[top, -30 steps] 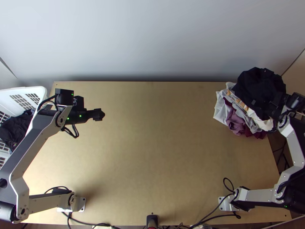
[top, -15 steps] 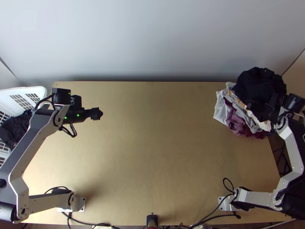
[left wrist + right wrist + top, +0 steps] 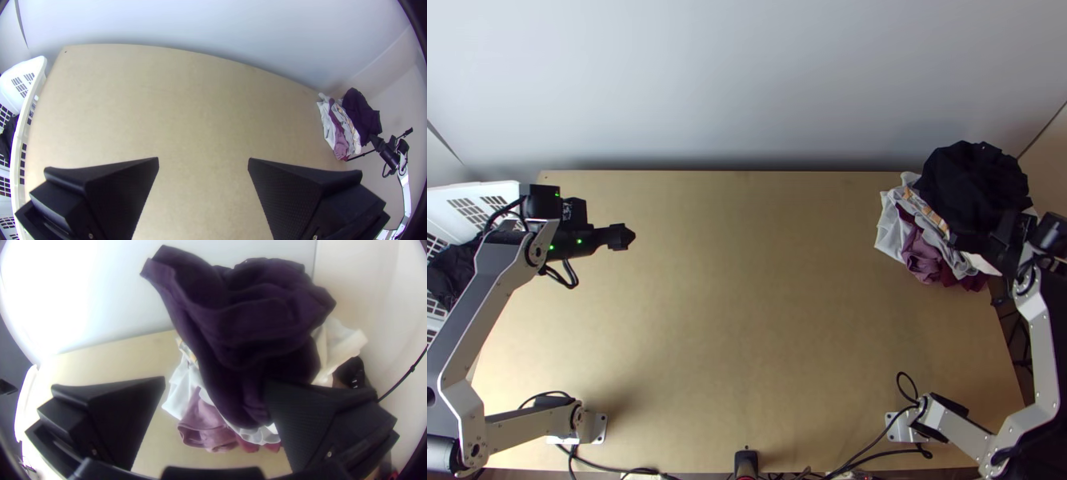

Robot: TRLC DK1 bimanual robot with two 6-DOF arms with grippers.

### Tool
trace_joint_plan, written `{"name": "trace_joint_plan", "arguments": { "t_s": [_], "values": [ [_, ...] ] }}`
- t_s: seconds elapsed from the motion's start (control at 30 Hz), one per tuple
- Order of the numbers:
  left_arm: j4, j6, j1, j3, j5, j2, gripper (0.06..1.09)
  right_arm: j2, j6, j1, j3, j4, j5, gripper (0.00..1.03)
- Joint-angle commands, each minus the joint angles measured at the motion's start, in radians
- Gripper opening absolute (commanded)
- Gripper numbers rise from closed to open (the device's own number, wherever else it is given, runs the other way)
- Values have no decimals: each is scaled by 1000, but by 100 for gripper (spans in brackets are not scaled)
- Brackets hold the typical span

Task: Fold the t-shirt

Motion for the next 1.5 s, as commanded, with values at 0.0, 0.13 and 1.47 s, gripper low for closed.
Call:
{"name": "trace_joint_plan", "arguments": {
  "t_s": [0.0,0.13,1.47],
  "values": [
    [-23,11,19,6,20,-28,103,-99,-34,-32,-28,-79,10,99],
    [-46,33,40,1,32,-56,103,-190,-31,-28,-63,-140,8,99],
    [492,129,362,-654,143,-508,103,-902,143,643,-691,274,99,96]
  ]
}}
